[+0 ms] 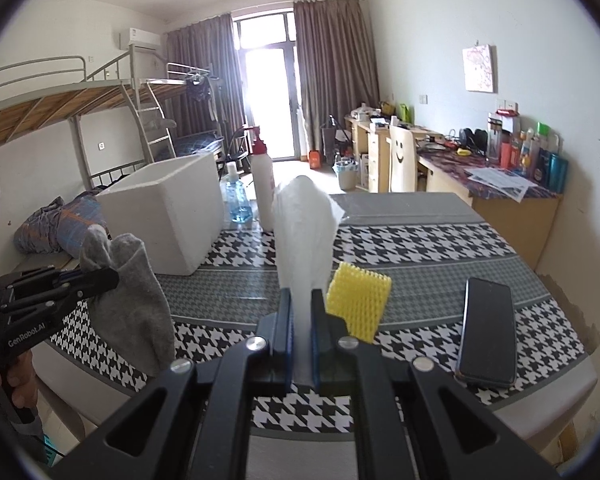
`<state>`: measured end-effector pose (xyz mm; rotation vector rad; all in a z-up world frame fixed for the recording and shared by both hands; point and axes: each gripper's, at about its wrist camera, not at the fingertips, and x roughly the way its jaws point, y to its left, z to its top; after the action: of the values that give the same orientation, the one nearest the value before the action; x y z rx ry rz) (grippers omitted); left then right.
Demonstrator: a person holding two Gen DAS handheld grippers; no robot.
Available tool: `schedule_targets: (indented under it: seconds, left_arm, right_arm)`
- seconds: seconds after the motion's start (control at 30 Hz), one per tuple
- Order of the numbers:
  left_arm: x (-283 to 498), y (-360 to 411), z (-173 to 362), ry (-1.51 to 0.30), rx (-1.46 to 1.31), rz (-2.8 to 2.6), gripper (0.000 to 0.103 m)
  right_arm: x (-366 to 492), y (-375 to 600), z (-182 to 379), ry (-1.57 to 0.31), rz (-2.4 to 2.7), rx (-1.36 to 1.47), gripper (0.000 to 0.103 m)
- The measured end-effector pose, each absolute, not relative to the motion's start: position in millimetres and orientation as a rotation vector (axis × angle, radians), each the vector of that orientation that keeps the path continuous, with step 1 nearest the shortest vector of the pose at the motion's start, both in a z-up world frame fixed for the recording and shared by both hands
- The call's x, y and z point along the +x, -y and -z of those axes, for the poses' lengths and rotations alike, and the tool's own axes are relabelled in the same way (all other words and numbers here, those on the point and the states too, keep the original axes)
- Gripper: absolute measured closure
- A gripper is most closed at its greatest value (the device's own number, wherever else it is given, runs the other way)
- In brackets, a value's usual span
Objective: Organize soft objects
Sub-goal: 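Carry the grey sock and white tissue over the white foam box with both tools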
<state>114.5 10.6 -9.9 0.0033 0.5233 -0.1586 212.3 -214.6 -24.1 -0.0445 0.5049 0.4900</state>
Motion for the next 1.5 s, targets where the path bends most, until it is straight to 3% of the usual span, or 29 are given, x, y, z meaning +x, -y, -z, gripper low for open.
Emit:
schedule_targets:
  seconds: [1.5]
  left_arm:
    - [147.4,-32.0,-55.2,-0.388,0.060,0.102,0.093]
  right_arm:
    - [223.8,160.8,-28.2,-0.378,-0.597,-0.096,0.093]
